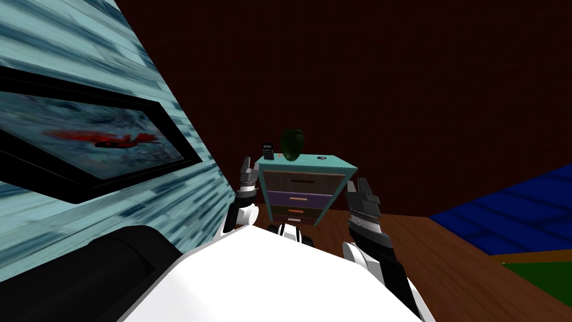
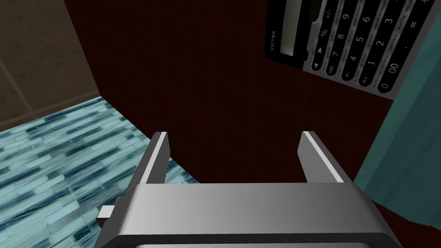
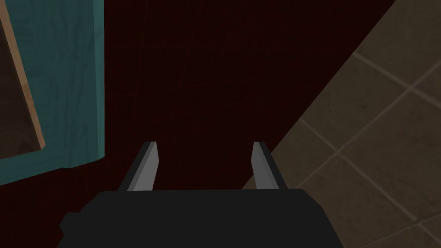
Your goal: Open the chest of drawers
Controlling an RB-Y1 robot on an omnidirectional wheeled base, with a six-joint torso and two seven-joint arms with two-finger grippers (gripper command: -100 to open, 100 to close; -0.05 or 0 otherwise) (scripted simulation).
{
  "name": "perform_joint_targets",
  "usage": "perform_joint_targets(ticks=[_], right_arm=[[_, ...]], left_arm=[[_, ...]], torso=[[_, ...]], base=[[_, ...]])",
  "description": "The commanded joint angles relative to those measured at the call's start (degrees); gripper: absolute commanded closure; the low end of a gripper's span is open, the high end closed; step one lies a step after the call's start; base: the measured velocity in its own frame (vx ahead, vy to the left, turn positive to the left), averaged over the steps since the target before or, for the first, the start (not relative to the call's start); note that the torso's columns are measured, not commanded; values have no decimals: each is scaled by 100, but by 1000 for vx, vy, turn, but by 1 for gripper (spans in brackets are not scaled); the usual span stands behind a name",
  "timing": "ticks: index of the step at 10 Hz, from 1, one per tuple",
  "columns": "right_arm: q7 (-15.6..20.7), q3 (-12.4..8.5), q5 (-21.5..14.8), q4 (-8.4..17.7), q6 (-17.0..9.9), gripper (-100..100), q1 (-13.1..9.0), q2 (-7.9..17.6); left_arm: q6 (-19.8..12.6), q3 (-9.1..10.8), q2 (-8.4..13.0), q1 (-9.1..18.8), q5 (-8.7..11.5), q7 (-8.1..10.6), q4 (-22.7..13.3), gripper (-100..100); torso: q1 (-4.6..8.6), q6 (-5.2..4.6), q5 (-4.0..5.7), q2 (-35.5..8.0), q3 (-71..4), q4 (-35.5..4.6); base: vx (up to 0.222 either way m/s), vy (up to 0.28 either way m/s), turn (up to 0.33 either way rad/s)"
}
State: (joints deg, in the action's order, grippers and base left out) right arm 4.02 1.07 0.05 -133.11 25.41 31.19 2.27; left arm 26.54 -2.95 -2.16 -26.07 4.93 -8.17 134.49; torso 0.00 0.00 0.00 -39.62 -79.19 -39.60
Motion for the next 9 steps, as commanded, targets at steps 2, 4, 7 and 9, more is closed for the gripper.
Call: perform_joint_targets(ticks=[2,4,7,9], right_arm=[[324,-61,-290,93,-46,-100,-61,410],[581,-110,-521,159,-81,-100,-106,570],[1049,-201,-955,267,-144,-100,-190,757],[1387,-273,-1294,340,-190,-100,-252,850]], left_arm=[[-1,0,0,-1,0,0,-3,0],[-1,-1,-1,-1,0,0,-3,0],[-1,-1,-1,-1,0,0,-3,0],[-1,-1,-1,-1,0,0,-3,0]], torso=[[-12,0,-4,-250,-504,-246],[-6,0,-2,-268,-536,-267],[-2,0,-1,-265,-539,-268],[0,0,0,-267,-538,-268]], base=[[-13,49,3],[-16,64,6],[-12,82,6],[-14,83,8]])
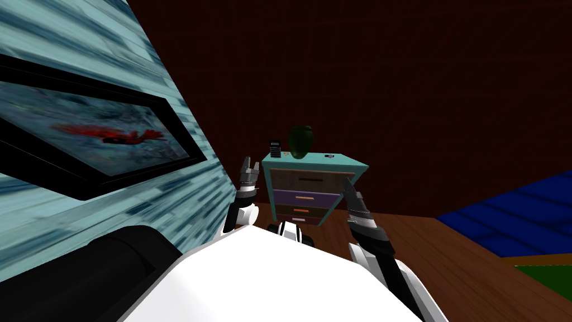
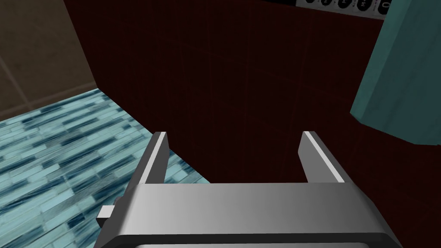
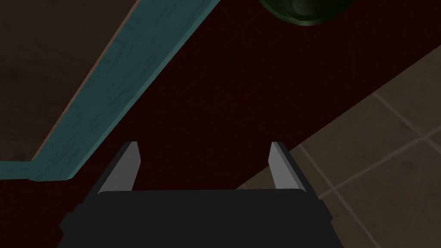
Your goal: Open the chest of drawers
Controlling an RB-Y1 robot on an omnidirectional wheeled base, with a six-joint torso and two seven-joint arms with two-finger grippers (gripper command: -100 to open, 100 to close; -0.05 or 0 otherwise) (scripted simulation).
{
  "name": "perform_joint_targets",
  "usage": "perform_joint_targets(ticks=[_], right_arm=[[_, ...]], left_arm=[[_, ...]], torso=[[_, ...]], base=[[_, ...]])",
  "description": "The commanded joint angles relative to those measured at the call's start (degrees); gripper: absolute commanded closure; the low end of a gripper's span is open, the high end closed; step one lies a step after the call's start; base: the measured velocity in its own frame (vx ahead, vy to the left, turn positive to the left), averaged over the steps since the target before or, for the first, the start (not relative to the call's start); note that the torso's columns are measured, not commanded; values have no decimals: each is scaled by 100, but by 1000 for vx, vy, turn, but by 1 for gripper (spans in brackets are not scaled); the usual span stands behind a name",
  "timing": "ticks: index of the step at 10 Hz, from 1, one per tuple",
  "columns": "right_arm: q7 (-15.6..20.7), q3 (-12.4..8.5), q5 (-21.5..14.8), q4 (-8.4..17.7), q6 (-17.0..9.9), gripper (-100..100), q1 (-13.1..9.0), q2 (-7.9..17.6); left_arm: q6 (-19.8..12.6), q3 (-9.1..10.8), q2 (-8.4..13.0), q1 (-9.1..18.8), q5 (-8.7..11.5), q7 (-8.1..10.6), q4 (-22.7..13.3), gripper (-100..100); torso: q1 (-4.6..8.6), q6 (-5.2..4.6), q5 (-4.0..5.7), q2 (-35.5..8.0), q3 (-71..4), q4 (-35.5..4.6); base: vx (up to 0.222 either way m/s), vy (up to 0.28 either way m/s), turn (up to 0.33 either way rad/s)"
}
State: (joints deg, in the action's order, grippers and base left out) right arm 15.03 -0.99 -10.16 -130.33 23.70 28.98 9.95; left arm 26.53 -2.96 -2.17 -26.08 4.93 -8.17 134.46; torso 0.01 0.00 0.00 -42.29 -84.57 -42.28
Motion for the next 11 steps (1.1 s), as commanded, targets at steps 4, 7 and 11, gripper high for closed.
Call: perform_joint_targets(ticks=[4,7,11], right_arm=[[760,-145,-643,135,-69,-100,-98,161],[1204,-228,-1039,214,-122,-100,-169,236],[1865,-361,-1667,358,-210,-100,-286,362]], left_arm=[[0,0,0,0,0,0,0,0],[0,0,0,0,0,0,0,0],[0,0,0,0,0,0,0,0]], torso=[[-5,0,-1,-2,1,0],[-7,0,-2,-2,2,-1],[3,0,1,-1,0,0]], base=[[-14,65,4],[-21,78,6],[-9,75,7]])
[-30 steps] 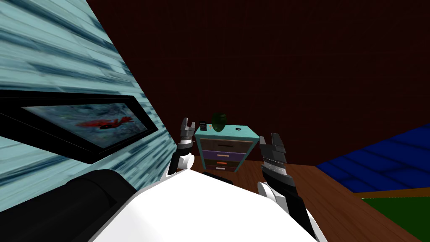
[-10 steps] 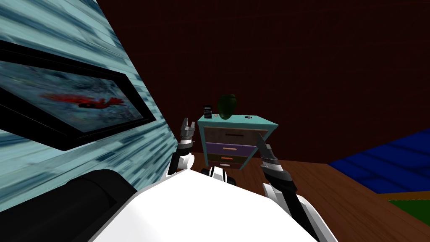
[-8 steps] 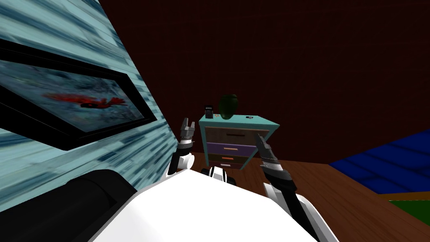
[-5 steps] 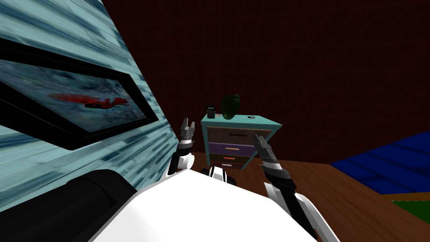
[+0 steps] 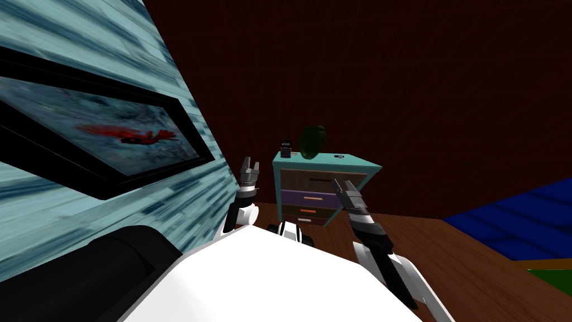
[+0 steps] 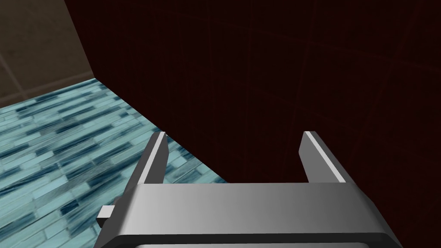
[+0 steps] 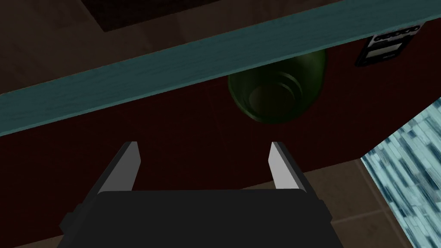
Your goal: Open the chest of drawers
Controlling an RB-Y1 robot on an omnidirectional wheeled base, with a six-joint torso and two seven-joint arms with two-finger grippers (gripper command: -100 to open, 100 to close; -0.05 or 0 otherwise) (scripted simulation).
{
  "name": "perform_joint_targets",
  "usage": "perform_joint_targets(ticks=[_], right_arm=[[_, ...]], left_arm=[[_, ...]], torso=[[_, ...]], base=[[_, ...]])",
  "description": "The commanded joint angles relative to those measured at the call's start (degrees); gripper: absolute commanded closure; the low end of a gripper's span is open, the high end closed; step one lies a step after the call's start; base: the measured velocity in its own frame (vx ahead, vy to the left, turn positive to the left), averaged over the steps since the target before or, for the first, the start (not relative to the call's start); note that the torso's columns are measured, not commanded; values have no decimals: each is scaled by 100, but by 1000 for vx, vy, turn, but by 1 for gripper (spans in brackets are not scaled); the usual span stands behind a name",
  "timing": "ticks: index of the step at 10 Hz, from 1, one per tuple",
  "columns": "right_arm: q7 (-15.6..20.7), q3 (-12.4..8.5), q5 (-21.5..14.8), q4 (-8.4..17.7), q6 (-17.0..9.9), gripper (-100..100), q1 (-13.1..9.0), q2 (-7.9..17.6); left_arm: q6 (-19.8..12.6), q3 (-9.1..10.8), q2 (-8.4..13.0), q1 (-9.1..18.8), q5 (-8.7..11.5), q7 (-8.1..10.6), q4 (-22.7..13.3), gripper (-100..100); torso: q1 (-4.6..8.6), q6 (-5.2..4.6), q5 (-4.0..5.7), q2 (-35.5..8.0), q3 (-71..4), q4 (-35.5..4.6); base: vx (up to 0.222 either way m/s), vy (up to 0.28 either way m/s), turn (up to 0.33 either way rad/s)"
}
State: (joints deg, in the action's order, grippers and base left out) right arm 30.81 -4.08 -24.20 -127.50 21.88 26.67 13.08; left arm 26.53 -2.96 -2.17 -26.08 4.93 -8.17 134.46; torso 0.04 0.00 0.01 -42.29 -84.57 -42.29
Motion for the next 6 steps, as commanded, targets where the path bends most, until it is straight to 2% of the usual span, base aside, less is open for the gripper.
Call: perform_joint_targets(ticks=[1,2,3,5,6], right_arm=[[328,-52,-263,75,-29,-100,-55,49],[555,-97,-479,134,-61,-100,-97,99],[570,-97,-479,134,-61,-100,-97,99],[954,-190,-869,273,-130,-100,-188,211],[1060,-190,-918,273,-130,-100,-188,211]], left_arm=[[0,0,0,0,0,0,0,0],[0,0,0,0,0,0,0,0],[0,0,0,0,0,0,0,0],[0,0,0,0,0,0,0,0],[0,0,0,0,0,0,0,0]], torso=[[-4,0,0,-5,3,-1],[2,0,0,-2,2,-1],[0,0,1,1,-1,0],[-7,0,-1,1,-1,0],[-22,1,-5,1,0,0]], base=[[-17,57,1],[-11,54,6],[-9,48,4],[-15,87,10],[-8,88,0]])
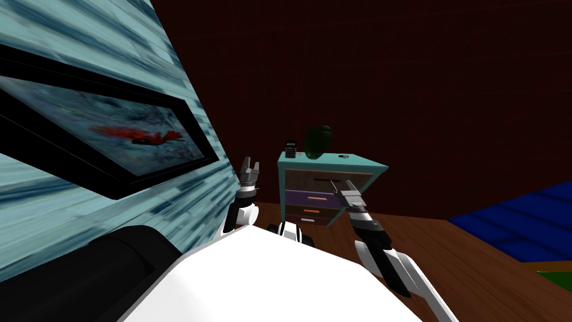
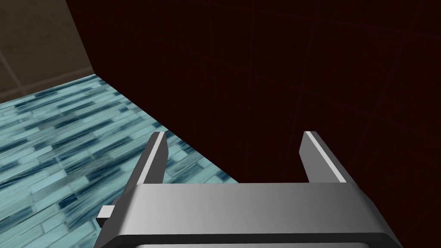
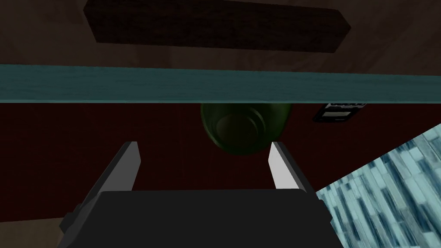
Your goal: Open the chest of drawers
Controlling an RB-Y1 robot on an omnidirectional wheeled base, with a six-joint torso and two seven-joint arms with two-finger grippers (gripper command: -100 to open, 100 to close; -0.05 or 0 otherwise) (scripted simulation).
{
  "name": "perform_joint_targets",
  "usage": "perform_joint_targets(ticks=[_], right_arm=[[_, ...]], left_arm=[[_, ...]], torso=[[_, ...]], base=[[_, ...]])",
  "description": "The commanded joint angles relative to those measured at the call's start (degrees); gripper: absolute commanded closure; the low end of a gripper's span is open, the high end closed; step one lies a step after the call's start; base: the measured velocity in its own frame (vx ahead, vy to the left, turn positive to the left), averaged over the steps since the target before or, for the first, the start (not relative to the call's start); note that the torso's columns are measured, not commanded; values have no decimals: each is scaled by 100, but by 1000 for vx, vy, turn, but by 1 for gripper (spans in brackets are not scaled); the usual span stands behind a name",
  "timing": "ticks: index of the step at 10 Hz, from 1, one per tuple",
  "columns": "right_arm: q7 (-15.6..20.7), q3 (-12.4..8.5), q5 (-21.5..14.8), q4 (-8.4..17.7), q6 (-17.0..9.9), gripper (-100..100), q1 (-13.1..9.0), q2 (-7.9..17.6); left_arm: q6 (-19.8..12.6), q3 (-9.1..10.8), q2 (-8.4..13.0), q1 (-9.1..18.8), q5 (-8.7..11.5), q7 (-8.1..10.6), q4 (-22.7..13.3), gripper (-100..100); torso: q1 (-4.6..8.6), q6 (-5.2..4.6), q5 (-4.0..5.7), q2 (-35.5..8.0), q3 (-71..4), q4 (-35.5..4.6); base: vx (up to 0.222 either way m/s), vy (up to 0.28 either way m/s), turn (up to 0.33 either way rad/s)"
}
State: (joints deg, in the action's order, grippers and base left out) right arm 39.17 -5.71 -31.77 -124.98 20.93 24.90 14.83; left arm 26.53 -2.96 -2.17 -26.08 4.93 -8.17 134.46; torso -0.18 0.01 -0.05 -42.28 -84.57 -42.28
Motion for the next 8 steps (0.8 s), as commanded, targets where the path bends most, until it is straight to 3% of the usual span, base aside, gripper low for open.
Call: perform_joint_targets(ticks=[1,2,8], right_arm=[[427,-73,-383,102,-72,-100,-59,98],[472,-73,-383,102,-72,-100,-59,98],[1429,-261,-1268,482,-230,-100,-267,389]], left_arm=[[0,0,0,0,0,0,0,0],[0,0,0,0,0,0,0,0],[0,1,1,0,0,0,0,0]], torso=[[14,-1,2,1,-1,0],[21,-1,6,-2,1,0],[25,-1,6,-3,2,-1]], base=[[-17,79,9],[-12,55,2],[-12,73,6]])
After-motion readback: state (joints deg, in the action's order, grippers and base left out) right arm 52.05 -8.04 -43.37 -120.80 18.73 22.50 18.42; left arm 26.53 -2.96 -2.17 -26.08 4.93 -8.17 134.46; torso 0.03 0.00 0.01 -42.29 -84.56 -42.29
